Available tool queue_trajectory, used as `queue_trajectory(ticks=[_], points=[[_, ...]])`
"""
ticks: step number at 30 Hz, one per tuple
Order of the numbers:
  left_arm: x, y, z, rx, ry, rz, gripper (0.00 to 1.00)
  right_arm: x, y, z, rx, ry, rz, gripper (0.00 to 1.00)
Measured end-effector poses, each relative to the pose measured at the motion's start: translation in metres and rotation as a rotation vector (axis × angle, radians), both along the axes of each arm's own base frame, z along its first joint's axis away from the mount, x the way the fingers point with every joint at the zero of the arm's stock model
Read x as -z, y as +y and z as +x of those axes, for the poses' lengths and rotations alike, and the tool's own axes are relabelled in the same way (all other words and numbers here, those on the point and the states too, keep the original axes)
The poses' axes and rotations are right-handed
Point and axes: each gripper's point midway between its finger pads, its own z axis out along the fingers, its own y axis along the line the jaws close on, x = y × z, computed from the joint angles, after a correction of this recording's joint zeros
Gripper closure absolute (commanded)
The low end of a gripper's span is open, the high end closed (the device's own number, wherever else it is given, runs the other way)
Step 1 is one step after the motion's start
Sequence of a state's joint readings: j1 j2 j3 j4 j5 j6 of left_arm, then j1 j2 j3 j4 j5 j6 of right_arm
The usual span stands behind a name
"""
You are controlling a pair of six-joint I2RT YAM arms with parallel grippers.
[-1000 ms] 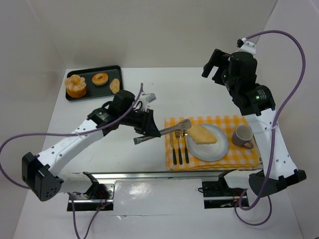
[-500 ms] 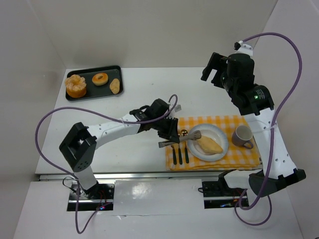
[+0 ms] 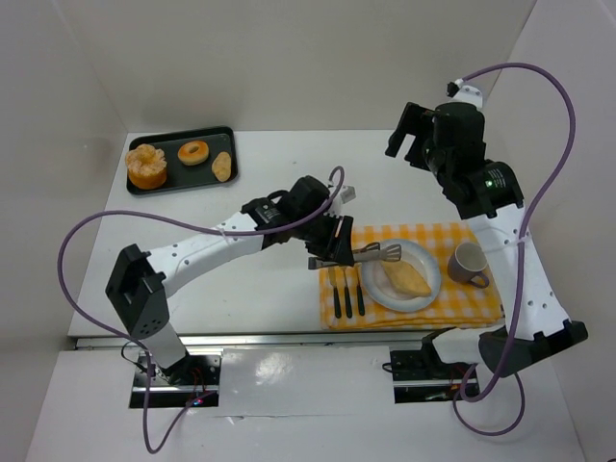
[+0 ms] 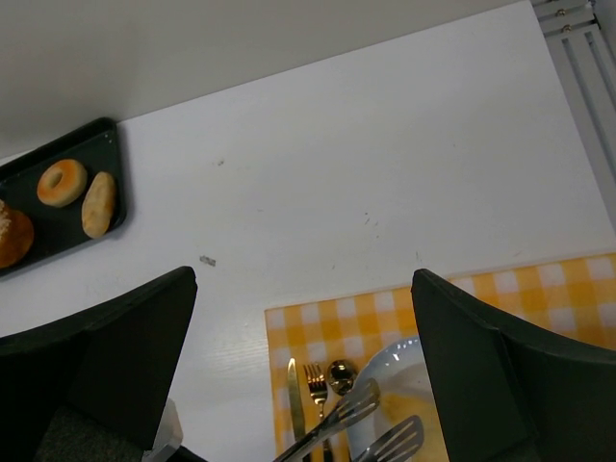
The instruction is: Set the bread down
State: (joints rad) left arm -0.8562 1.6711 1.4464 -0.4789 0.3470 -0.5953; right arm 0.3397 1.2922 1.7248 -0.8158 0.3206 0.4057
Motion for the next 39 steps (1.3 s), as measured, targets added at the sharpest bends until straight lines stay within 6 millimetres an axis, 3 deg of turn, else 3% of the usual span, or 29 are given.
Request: queue_trajectory(ticks=[7,13,16,18,20,24,28,34,39], points=[[-0.012,0.024,0.014,-0.053,-0.034,0.019,0.41,0.007,0.004,0.005,-0.012,0.02,-0.007,0.0],[-0.025,0.073,0.05,-0.191,-0.07,0.051,0.46,0.01,0.005,0.007,-0.017,0.029,-0.011,0.0],[-0.039,0.123,0.078,-0.323,-0.101,0.065,0.47,0.011,0.006,0.008,-0.021,0.032,-0.015,0.0],[-0.05,0.174,0.102,-0.473,-0.119,0.077,0.46,0.013,0.006,0.01,-0.023,0.035,-0.02,0.0],[-0.059,0.247,0.127,-0.695,-0.12,0.112,0.46,0.017,0.008,0.014,-0.03,0.045,-0.028,0.0],[-0.063,0.355,0.146,-1.034,-0.091,0.206,0.48,0.03,0.013,0.022,-0.044,0.079,-0.039,0.0],[-0.067,0.415,0.15,-1.194,-0.051,0.224,0.48,0.04,0.015,0.029,-0.053,0.107,-0.048,0.0],[-0.058,0.486,0.155,-1.374,0.017,0.226,0.47,0.048,0.016,0.034,-0.06,0.127,-0.071,0.0],[-0.042,0.514,0.16,-1.452,0.095,0.208,0.45,0.049,0.014,0.035,-0.058,0.129,-0.077,0.0]])
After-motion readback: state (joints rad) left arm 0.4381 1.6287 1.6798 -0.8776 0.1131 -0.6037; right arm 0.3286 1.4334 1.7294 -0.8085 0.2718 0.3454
